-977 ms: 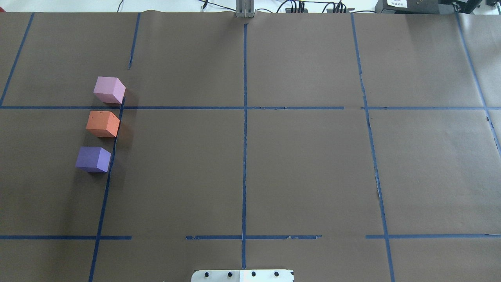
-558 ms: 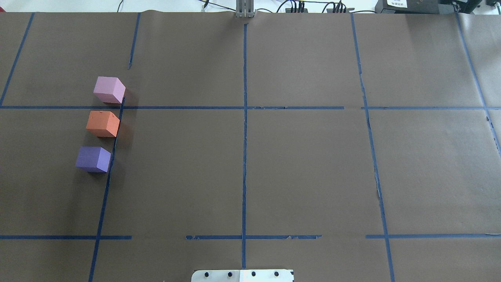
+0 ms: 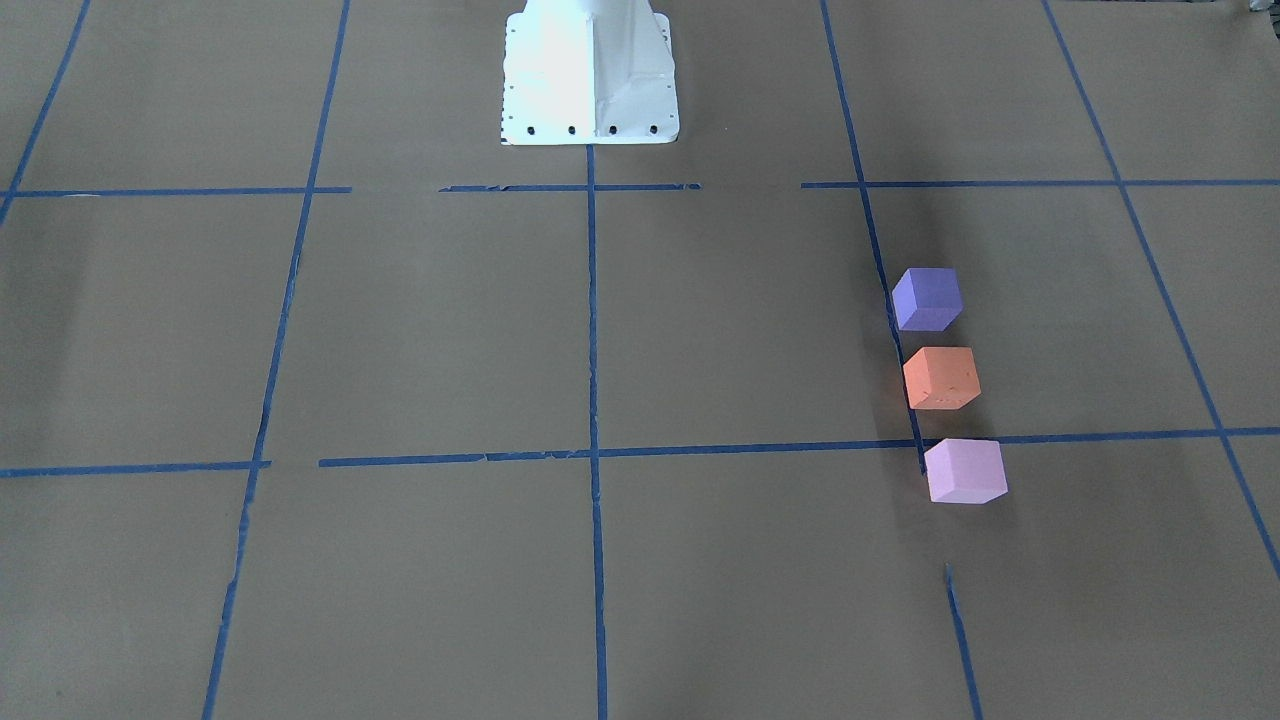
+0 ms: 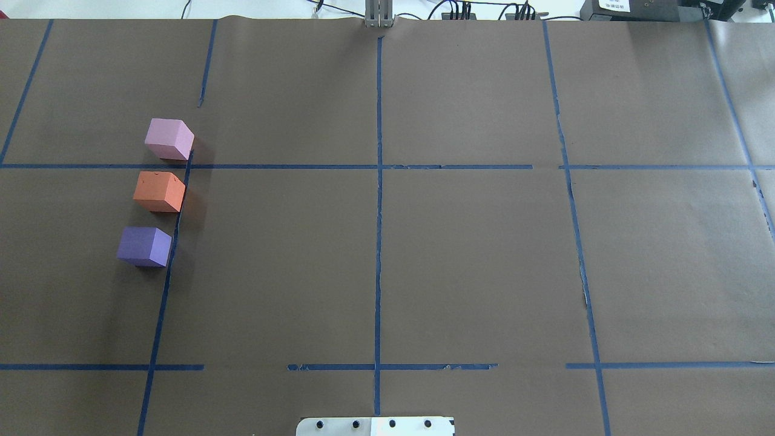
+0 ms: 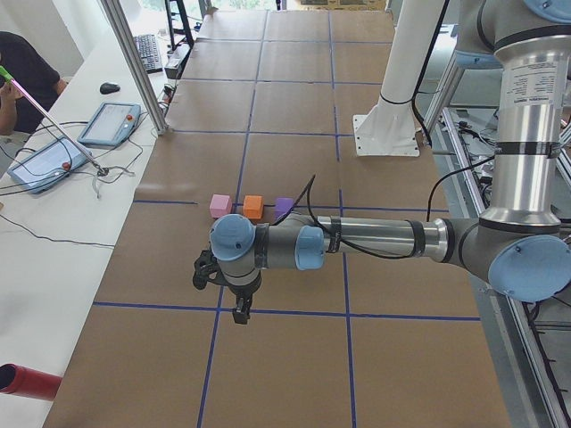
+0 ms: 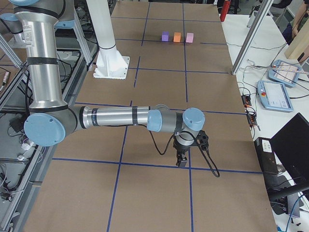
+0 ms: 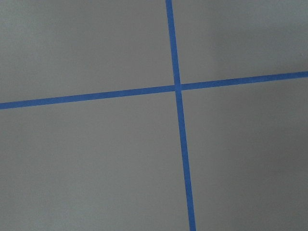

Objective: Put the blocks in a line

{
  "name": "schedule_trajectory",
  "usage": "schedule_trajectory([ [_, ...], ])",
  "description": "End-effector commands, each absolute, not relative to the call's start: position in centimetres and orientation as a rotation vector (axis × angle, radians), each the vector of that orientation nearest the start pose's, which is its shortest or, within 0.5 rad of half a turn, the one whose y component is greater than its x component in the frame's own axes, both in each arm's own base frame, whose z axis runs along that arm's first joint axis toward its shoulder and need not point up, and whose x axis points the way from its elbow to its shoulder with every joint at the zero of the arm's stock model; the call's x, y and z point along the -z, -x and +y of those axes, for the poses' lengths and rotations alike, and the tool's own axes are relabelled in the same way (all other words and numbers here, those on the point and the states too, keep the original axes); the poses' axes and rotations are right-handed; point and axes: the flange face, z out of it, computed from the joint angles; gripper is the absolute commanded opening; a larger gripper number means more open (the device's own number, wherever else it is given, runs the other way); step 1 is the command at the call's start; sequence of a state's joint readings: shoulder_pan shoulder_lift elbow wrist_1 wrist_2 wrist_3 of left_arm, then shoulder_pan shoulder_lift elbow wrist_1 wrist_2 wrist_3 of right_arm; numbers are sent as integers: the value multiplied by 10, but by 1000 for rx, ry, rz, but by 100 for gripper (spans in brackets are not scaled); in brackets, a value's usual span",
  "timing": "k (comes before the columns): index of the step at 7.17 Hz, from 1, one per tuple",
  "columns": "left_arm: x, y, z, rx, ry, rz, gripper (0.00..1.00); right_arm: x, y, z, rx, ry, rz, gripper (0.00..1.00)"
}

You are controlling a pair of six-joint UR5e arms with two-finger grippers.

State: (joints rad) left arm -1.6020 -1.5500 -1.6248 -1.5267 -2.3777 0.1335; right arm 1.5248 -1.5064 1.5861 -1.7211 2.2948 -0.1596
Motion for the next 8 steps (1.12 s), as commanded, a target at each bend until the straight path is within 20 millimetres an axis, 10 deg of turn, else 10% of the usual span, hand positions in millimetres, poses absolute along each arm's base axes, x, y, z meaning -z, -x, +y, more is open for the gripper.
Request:
schedule_trajectory([
  [1,-641,82,-477,-78,-52,807,100,-637,-44,-515,171,26,-727,100],
  [8,-642,85,-473,-55,-19,815,100,-637,-44,-515,171,26,-727,100],
])
